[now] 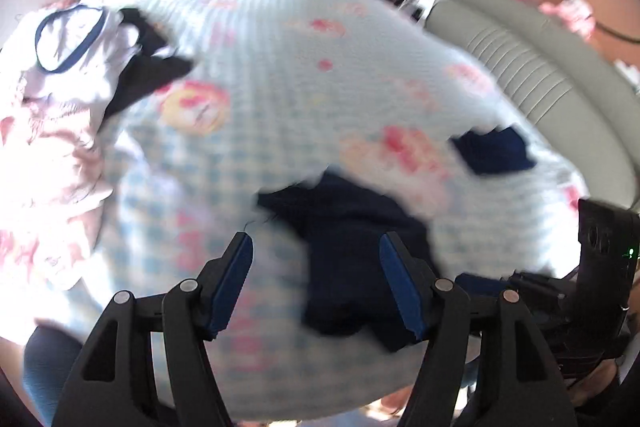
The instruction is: Fold clothes
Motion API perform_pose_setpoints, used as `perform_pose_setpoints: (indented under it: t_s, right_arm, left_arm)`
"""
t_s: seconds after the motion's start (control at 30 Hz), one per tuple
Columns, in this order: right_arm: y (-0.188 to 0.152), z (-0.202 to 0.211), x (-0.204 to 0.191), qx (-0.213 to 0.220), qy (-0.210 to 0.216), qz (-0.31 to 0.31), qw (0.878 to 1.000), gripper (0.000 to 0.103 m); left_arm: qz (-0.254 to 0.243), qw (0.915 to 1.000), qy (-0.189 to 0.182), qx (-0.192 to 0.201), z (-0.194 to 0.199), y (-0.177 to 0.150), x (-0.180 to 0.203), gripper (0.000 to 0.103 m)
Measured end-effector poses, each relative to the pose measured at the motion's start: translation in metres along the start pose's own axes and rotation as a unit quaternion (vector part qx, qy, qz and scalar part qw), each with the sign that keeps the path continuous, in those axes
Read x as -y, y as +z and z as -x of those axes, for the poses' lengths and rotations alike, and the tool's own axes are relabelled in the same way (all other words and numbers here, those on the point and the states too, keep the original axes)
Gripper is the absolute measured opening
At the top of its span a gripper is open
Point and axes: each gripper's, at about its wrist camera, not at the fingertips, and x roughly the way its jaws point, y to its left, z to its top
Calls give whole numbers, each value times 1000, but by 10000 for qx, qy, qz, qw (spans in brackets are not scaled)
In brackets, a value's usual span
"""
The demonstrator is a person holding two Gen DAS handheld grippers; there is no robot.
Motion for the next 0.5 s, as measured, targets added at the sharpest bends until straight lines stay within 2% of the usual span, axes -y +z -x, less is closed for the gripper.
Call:
perform_pose_setpoints:
  t_s: [0.03,0.1,0.17,0.2,0.23,0.27,0.33,0.4,0.47,0.5]
  right_arm:
    - [0,-10,-2,-127,7,3,9999,53]
    - [2,-34,-5,-384,-205,108,9990,53]
    - [5,-56,-1,-565,-407,81,9975,50]
    - [8,-58,2,-494,-568,54,9971,47]
    - [12,-59,6,-407,-749,30,9964,38]
    - [15,-52,11,-165,-1109,39,9937,31]
    - [21,-39,22,233,-1730,50,9846,31]
    - [28,-20,47,451,-2360,-208,9705,31]
    - [31,-2,70,530,-2563,-635,9630,33]
    - [28,10,80,624,-2533,-850,9616,33]
  left_arm:
    - [57,9999,42,-149,-5,-2,-5,68]
    - [310,9985,-98,-434,-17,-12,-16,68]
    - [268,9981,81,-553,-24,-23,-17,68]
    - [244,9977,173,-610,-28,-29,-17,68]
    - [212,9974,193,-659,-31,-32,-16,68]
    - [179,9971,211,-707,-33,-35,-14,68]
    - [114,9964,246,-803,-39,-41,-12,66]
    - [129,9962,97,-856,-46,-39,-8,66]
    - [146,9957,-55,-909,-53,-37,-4,66]
    - [222,9949,-307,-933,-59,-35,-2,66]
